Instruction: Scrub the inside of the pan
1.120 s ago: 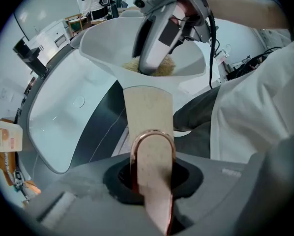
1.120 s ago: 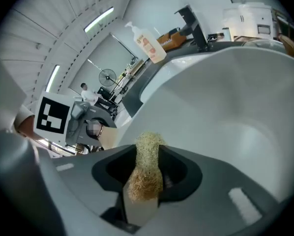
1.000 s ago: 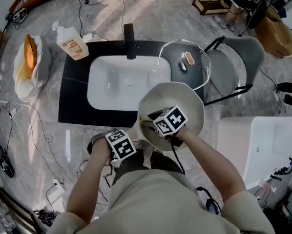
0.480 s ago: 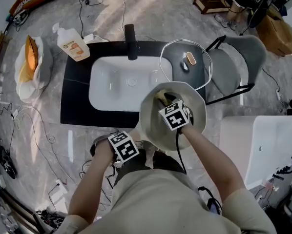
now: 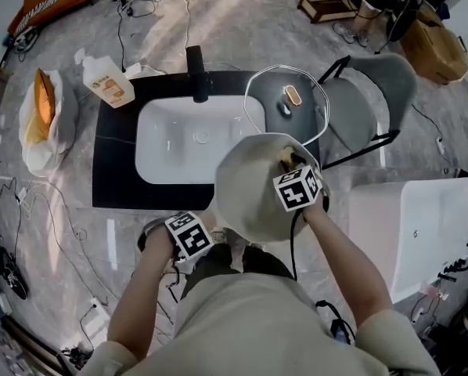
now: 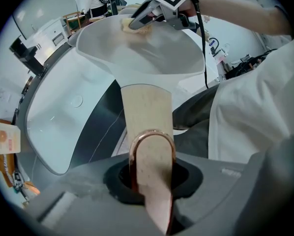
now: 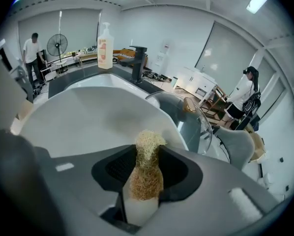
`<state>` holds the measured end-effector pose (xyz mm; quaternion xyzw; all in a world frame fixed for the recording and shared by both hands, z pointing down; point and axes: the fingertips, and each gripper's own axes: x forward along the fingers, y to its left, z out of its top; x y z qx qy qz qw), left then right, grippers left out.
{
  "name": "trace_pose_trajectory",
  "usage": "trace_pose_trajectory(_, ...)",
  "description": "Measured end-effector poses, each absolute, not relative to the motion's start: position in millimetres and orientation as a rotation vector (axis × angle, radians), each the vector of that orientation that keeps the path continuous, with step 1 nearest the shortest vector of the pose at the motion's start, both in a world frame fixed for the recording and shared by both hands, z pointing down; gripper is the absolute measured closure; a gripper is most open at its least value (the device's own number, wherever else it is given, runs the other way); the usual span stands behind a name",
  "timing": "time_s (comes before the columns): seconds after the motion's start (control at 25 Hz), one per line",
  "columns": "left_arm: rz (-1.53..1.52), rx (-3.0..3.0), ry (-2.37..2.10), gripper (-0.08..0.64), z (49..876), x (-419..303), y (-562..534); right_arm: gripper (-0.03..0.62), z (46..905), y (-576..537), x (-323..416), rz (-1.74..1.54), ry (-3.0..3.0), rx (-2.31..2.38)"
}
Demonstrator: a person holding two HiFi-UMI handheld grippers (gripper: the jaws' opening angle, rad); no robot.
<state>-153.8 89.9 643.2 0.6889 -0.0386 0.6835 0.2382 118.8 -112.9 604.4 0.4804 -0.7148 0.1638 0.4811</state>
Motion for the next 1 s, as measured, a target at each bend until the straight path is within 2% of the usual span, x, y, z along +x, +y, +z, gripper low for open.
trace_pose_trajectory(0.44, 1.887, 1.866, -0.103, 0.488, 643.0, -153.7, 89.4, 0.443, 510.6, -93.6, 144.7, 0.427, -1.956, 1.307)
trace_pose_trajectory(1.0, 1.897, 1.869, -0.123, 0.488, 643.9, -155.5, 86.5, 0.443, 349.7, -75.8, 128.7, 0.179, -2.288, 1.478)
